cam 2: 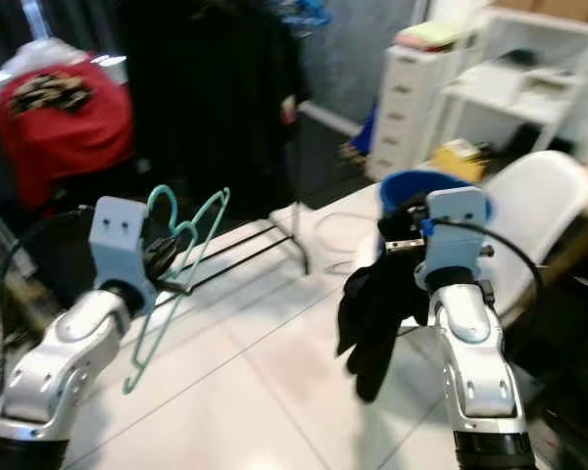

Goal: Hang hanger

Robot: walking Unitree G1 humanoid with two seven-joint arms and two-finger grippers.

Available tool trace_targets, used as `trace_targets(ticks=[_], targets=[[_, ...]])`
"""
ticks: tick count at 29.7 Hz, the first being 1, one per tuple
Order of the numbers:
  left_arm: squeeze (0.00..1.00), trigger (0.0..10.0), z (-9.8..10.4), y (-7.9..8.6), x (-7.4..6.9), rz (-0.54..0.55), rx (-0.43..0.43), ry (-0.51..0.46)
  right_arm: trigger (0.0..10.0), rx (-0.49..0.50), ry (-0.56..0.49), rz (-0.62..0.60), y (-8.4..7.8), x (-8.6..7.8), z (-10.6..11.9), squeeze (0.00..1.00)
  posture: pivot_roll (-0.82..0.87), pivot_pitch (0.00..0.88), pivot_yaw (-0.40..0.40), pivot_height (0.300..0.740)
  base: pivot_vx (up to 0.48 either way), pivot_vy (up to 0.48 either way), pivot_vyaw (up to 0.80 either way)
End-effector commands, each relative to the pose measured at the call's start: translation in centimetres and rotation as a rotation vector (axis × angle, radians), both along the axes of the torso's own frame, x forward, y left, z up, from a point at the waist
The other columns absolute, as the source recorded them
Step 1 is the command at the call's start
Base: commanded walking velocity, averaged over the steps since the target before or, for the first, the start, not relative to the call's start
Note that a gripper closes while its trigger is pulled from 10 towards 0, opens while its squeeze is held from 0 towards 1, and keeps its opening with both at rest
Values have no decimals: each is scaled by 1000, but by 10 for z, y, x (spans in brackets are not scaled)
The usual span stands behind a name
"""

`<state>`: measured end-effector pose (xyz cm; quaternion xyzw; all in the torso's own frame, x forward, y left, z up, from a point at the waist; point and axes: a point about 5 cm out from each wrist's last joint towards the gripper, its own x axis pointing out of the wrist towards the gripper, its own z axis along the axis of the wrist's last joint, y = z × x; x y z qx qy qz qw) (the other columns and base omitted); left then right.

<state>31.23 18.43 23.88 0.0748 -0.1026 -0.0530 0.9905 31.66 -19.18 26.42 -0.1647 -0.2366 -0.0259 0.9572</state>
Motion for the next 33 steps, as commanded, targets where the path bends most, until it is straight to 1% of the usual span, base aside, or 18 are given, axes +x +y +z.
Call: trace_targets(ticks=[1,3,4,5,6,8,9,10,11,12,13,14,15,16,20,25,33], targets=[[0,10000,-4,0,-9,-2,172,-75,10000,-85,15,10,5,-3,-15,0,-47,159,-20,740,0,0,-800],[0,10000,-4,0,-9,-2,172,-75,10000,-85,15,10,5,-3,-15,0,-47,159,-20,740,0,0,-800],[0,10000,-7,-1,-14,3,293,-137,10000,-107,13,14,6,-6,-21,0,-41,157,-22,740,0,0,-800],[0,10000,-10,-2,-19,6,356,-187,10000,-114,14,21,7,-9,-27,0,-41,156,-23,740,0,0,-800],[0,10000,-11,-2,-22,34,370,-224,10000,-96,17,27,9,-11,-31,0,-41,153,-23,740,0,0,-800],[0,10000,-11,-2,-22,34,370,-224,10000,-96,17,27,9,-11,-31,0,-41,153,-23,740,0,0,-800],[0,10000,-11,-2,-23,64,363,-250,10000,-75,14,28,11,-12,-34,0,-44,147,-24,740,0,0,-800],[0,10000,-10,1,-20,121,289,-247,10000,-41,4,22,13,-13,-35,0,-45,142,-23,740,0,0,-800],[0,10000,-10,1,-20,121,289,-247,10000,-41,4,22,13,-13,-35,0,-45,142,-23,740,0,0,-800],[0,10000,-11,3,-17,158,208,-222,10000,-2,-2,15,14,-13,-36,0,-48,139,-22,740,0,0,-800],[0,10000,-11,3,-17,158,208,-222,10000,-2,-2,15,14,-13,-36,0,-48,139,-22,740,0,0,-800],[0,10000,-13,3,-13,164,121,-178,10000,31,3,10,15,-13,-37,0,-49,138,-22,740,0,0,-800],[0,10000,-14,3,-11,160,78,-153,10000,55,9,7,15,-12,-38,0,-49,135,-22,740,0,0,-800],[0,10000,-15,3,-10,151,66,-144,10000,64,11,6,15,-12,-39,0,-48,136,-22,740,0,0,-800],[0,10000,-15,2,-10,128,77,-140,10000,69,15,0,14,-12,-40,0,-45,137,-19,740,0,0,-800],[0,10000,-17,4,-11,123,100,-164,10000,70,9,-11,12,-11,-41,0,-43,138,-19,740,0,0,-800],[0,10000,-16,3,-11,128,94,-174,10000,76,5,-11,13,-10,-41,0,-42,144,-18,740,0,0,-800]])
